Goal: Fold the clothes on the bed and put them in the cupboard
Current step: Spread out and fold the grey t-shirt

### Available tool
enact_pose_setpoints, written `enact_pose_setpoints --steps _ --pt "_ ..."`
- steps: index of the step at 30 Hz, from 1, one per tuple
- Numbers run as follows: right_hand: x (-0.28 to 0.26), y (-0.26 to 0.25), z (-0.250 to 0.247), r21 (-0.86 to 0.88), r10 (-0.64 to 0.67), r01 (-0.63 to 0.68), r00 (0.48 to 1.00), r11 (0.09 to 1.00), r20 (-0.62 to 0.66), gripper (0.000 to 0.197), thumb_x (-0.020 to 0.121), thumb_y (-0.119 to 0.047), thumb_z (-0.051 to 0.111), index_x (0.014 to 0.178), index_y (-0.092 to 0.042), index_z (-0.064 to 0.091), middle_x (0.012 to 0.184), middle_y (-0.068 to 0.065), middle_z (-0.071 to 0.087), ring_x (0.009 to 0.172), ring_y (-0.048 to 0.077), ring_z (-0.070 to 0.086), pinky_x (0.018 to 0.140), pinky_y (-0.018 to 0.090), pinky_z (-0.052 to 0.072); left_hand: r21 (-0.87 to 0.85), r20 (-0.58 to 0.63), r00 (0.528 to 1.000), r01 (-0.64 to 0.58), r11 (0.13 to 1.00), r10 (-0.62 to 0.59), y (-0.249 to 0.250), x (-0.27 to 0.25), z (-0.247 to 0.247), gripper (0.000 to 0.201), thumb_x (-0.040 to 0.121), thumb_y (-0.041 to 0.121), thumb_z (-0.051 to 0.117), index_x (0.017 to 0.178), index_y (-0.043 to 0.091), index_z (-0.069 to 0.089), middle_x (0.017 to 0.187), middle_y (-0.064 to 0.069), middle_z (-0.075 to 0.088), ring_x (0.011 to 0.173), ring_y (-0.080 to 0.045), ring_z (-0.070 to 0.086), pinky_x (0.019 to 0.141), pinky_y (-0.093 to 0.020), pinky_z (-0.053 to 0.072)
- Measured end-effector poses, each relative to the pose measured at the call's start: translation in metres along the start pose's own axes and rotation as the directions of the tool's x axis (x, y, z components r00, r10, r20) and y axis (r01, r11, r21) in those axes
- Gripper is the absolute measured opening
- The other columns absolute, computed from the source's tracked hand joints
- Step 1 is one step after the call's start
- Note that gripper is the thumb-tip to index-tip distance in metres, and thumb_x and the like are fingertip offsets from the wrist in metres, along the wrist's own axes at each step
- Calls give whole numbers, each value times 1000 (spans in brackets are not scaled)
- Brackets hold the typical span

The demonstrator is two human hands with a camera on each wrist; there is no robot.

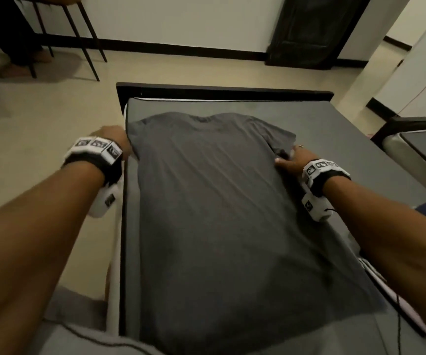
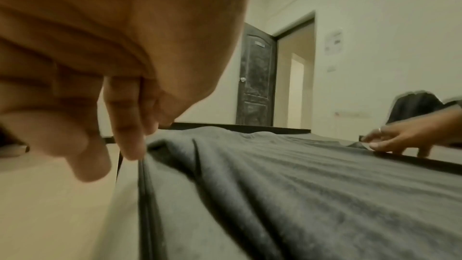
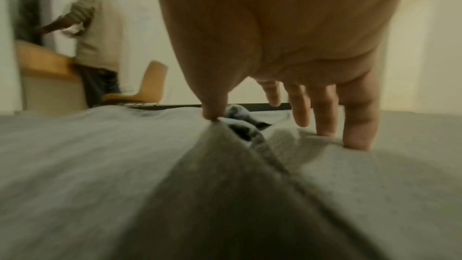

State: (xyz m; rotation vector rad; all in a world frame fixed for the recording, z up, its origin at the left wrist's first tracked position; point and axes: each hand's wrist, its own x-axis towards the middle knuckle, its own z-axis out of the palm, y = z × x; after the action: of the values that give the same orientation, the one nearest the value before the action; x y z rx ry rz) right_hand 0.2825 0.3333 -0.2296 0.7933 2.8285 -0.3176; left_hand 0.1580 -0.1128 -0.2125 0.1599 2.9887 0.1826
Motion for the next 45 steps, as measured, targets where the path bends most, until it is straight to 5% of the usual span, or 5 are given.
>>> enact_pose_setpoints --steps 12,16,27,42,45 --pt "120 34 -21 438 306 -475 863 764 402 69 66 -71 77 105 -16 61 67 1 45 57 17 37 54 30 34 -719 52 981 168 674 -189 -21 65 70 44 84 59 68 86 15 72 95 -8 69 85 -28 61 87 -40 51" --pt "142 36 -19 451 283 -442 882 776 378 47 80 -40 82 113 -16 61 98 -3 56 97 21 62 74 37 44 -760 123 975 212 614 -185 -17 78 75 46 89 41 70 117 5 70 125 -16 66 114 -34 61 103 -46 47" --pt "164 51 -13 665 295 -368 928 650 226 30 104 -32 52 96 -3 58 79 13 60 64 28 58 47 32 51 -851 200 928 323 415 -314 -15 93 65 30 94 37 63 81 10 60 72 -10 54 57 -25 43 54 -29 33" --pt "184 63 -6 511 202 -371 912 775 356 54 81 -33 81 124 -10 57 124 14 60 117 29 57 107 46 44 -705 162 951 297 644 -262 0 79 47 33 81 32 77 93 4 65 88 -13 60 71 -26 54 69 -33 45" --pt "190 66 0 512 209 -371 914 775 347 63 76 -32 84 129 -11 56 129 13 61 120 33 58 103 47 47 -900 130 951 232 368 -280 6 78 41 12 80 21 70 79 13 61 77 -10 56 64 -24 51 60 -29 43"
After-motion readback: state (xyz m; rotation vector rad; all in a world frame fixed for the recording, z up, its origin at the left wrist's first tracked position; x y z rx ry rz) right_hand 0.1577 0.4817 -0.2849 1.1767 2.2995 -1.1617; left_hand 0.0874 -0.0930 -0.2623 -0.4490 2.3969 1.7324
